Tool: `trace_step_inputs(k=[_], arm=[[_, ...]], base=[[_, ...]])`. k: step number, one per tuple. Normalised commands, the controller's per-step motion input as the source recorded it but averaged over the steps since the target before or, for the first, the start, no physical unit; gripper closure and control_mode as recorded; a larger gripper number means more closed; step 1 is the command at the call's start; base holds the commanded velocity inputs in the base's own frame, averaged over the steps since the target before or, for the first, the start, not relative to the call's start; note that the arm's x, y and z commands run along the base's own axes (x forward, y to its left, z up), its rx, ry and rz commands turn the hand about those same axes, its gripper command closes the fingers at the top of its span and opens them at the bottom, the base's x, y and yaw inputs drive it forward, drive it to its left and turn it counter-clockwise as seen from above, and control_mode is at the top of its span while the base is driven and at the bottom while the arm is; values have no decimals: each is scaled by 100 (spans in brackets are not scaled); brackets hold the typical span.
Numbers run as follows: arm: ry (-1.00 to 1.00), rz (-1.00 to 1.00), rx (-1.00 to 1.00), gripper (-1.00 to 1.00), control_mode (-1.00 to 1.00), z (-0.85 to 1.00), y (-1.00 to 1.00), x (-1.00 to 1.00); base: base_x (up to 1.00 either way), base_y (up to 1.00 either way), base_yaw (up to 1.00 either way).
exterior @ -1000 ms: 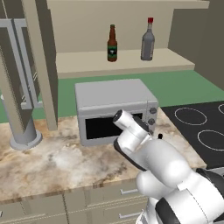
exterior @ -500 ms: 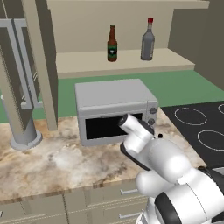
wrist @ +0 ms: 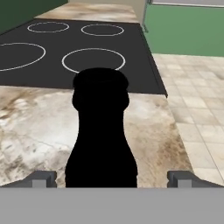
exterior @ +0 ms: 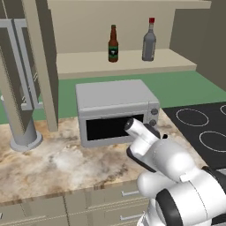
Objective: Sort all alcoholic drinks to one cabinet, and non-alcoholic drinks to the other.
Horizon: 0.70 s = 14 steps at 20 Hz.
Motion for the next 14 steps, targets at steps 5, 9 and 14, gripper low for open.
trace_step_inputs(k=[5, 9, 14], arm=[[0, 0, 0, 100, -100, -3, 0, 3], [0, 0, 0, 100, -100, 0, -3, 0], [-7, 0, 0, 100, -100, 38, 0, -24]], base=[[0, 0, 0], [0, 0, 0], [0, 0, 0]])
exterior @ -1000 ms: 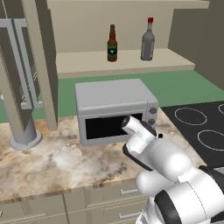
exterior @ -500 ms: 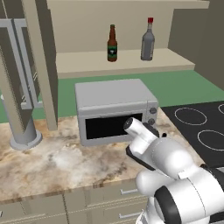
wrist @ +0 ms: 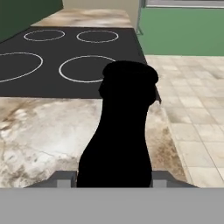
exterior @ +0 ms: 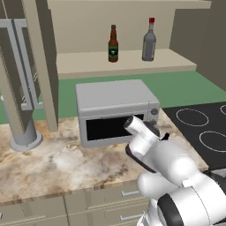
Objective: Sort all alcoholic drinks to one cabinet, and non-alcoholic drinks to the other.
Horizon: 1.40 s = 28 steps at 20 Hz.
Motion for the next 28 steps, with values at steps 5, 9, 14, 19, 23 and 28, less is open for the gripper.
trace_step_inputs(k=[5, 9, 14, 19, 23, 28], arm=[[-6, 2, 4, 100, -100, 100, 0, -39], [0, 13, 12, 100, -100, 84, 0, -36], [1, 26, 15, 100, -100, 55, 0, -39], [0, 33, 11, 100, -100, 61, 0, -32], [-2, 35, 10, 100, -100, 71, 7, -19], [0, 37, 9, 100, -100, 52, 15, -28]], base=[[0, 0, 0], [0, 0, 0], [0, 0, 0], [0, 0, 0], [0, 0, 0], [0, 0, 0]])
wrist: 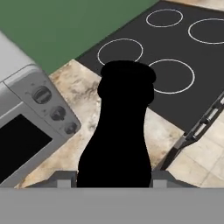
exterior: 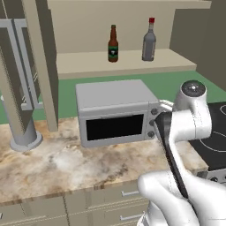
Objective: Sort all alcoholic drinks to one cabinet, and non-alcoholic drinks to the other.
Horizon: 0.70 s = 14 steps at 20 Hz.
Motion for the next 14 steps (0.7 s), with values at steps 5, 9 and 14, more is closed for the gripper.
trace_step_inputs(k=[5, 9, 14], arm=[[0, 37, 7, 100, -100, 17, 20, -49], [0, 37, 5, 100, -100, 12, 23, -49], [0, 26, 5, 100, -100, 35, 24, -36]], base=[[0, 0, 0], [0, 0, 0], [0, 0, 0]])
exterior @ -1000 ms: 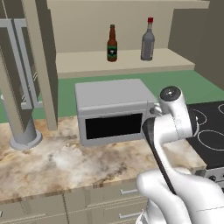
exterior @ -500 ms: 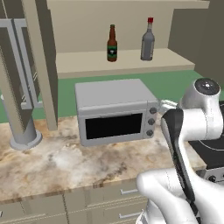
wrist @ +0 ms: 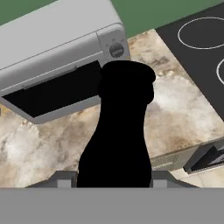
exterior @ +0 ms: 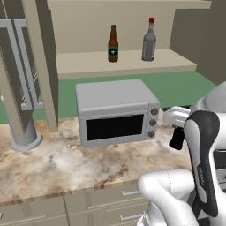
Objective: Sort all alcoholic drinks to one cabinet, and non-alcoholic drinks to the other.
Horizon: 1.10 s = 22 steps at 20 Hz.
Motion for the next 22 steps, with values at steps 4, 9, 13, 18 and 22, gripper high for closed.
trace_step_inputs(k=[4, 9, 13, 18, 22], arm=[[2, 16, 5, 100, -100, 25, 30, -22], [9, 5, 3, 100, -100, 3, 14, -4], [0, 0, -1, 100, -100, 0, 6, -5], [0, 0, -2, 100, 100, 0, 6, -20], [0, 0, 0, 100, 100, 0, 0, 0]], base=[[0, 0, 0], [0, 0, 0], [0, 0, 0], [-60, 4, 0], [-100, 18, 0]])
